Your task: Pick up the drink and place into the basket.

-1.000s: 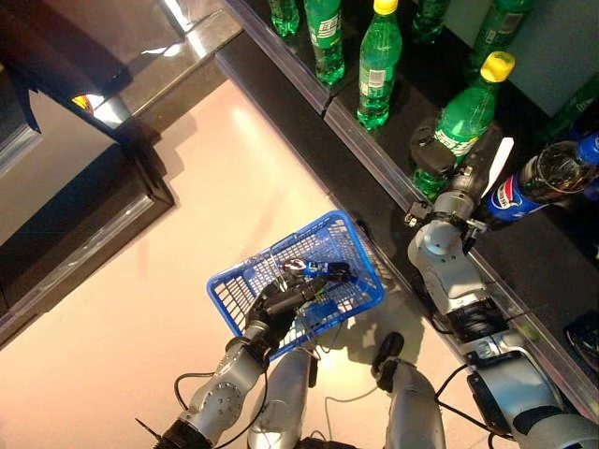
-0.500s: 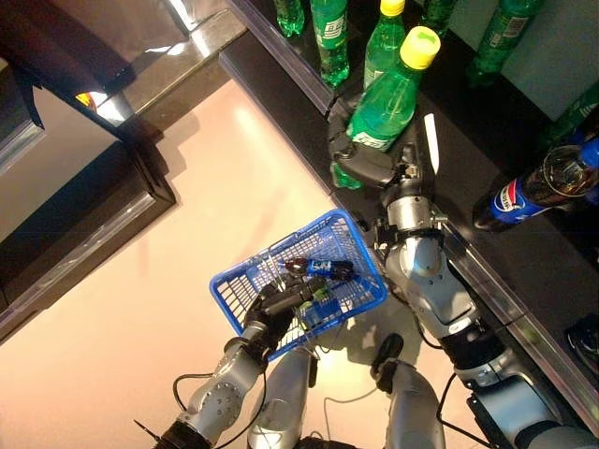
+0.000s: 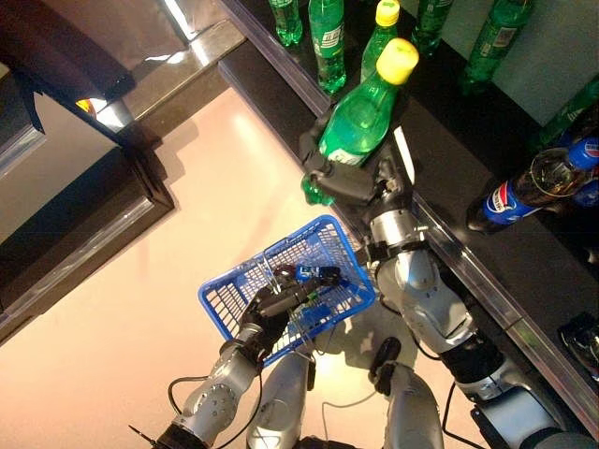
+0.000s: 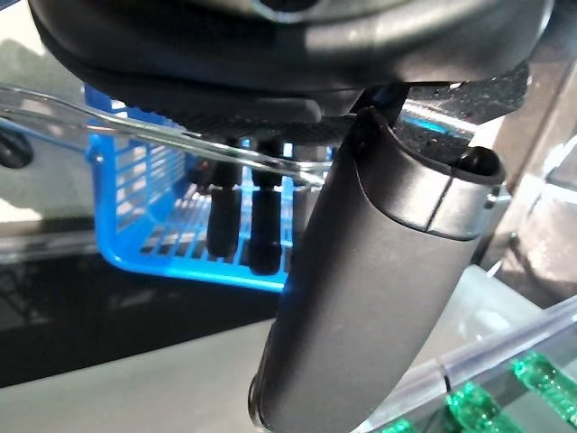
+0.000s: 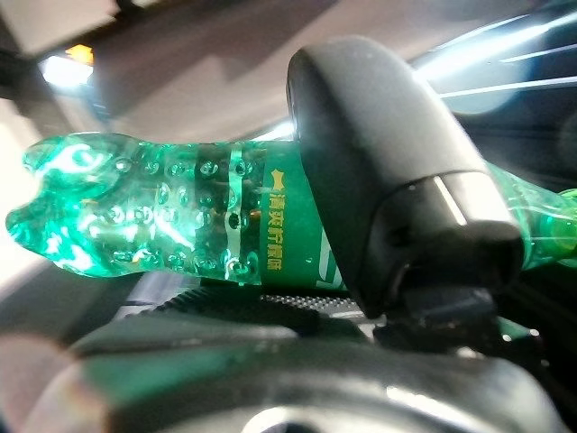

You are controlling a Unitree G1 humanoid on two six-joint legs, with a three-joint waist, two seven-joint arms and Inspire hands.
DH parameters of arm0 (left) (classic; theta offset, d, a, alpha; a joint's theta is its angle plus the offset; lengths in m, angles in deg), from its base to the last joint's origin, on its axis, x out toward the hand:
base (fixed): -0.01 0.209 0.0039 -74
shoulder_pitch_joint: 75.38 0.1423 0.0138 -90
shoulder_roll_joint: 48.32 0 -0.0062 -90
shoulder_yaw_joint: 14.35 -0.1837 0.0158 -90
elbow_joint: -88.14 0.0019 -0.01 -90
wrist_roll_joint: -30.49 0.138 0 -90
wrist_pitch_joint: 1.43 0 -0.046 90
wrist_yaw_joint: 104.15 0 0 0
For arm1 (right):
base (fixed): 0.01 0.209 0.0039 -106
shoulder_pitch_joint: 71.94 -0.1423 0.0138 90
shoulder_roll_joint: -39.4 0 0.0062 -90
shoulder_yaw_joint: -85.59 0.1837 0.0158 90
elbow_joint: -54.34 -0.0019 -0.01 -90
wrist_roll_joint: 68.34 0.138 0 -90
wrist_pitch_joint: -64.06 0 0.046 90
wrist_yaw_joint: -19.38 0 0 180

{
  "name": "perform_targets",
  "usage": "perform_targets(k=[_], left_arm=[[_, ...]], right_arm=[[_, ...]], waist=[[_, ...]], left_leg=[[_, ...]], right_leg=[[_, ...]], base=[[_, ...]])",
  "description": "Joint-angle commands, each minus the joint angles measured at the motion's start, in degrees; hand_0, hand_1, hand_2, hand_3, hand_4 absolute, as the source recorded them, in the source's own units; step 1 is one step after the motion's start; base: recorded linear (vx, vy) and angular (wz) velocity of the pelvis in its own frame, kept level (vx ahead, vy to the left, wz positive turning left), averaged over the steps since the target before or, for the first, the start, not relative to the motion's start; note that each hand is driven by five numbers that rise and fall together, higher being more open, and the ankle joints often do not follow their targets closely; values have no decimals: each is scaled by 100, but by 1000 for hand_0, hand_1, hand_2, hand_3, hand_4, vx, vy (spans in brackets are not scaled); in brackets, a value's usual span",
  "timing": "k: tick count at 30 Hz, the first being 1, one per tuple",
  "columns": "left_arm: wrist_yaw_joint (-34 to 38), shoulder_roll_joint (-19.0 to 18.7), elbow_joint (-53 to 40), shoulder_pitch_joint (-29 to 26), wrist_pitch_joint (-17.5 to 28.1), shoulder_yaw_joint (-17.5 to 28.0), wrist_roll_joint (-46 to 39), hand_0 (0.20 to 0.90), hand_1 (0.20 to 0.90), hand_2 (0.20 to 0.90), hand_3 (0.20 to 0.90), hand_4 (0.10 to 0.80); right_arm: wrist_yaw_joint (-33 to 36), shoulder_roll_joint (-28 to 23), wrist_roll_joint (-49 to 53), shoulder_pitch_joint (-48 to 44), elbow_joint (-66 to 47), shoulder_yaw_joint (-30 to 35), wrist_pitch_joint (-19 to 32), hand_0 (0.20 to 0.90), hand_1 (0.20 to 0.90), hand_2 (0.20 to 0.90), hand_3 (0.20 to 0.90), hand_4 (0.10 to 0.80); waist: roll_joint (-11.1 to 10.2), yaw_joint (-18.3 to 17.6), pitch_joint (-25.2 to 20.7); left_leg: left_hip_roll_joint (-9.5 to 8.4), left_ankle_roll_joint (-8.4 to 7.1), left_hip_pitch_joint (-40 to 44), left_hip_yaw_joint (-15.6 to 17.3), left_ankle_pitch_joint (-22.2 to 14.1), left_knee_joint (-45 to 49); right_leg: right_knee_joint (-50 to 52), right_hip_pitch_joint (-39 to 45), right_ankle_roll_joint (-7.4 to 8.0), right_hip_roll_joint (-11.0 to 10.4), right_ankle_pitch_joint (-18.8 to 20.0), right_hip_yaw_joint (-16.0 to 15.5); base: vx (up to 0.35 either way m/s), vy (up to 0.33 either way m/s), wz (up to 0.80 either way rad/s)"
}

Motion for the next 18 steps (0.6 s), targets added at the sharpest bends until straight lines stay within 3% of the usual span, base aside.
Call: perform_targets(k=[1, 9, 18], left_arm=[[-633, 46, -2172, -366, 690, 146, 103, 300, 300, 300, 200, 100], [-822, 48, -1952, -598, 831, -29, 5, 300, 300, 300, 200, 100], [-936, 92, -1689, -743, 880, -142, -14, 300, 300, 300, 200, 100]], right_arm=[[-416, 490, -487, -862, -280, -349, 561, 300, 300, 300, 200, 100], [-459, 679, -1061, -791, 1188, -851, 461, 300, 300, 300, 200, 100], [-446, 729, -1254, -985, 2246, -983, 524, 300, 300, 300, 200, 100]], waist=[[-230, -14, -129], [-144, 39, -46], [-65, 113, -46]], left_leg=[[-274, 67, -78, 4, -719, 532], [-315, 85, -382, -22, -654, 583], [-366, 99, -740, -69, -611, 668]], right_leg=[[-1486, 625, 277, -22, 798, 361], [-1386, 295, 290, -92, 860, 312], [-1296, -80, 306, -157, 934, 269]], base=[[-36, 5, 0], [-3, 4, 2], [4, 8, 6]])
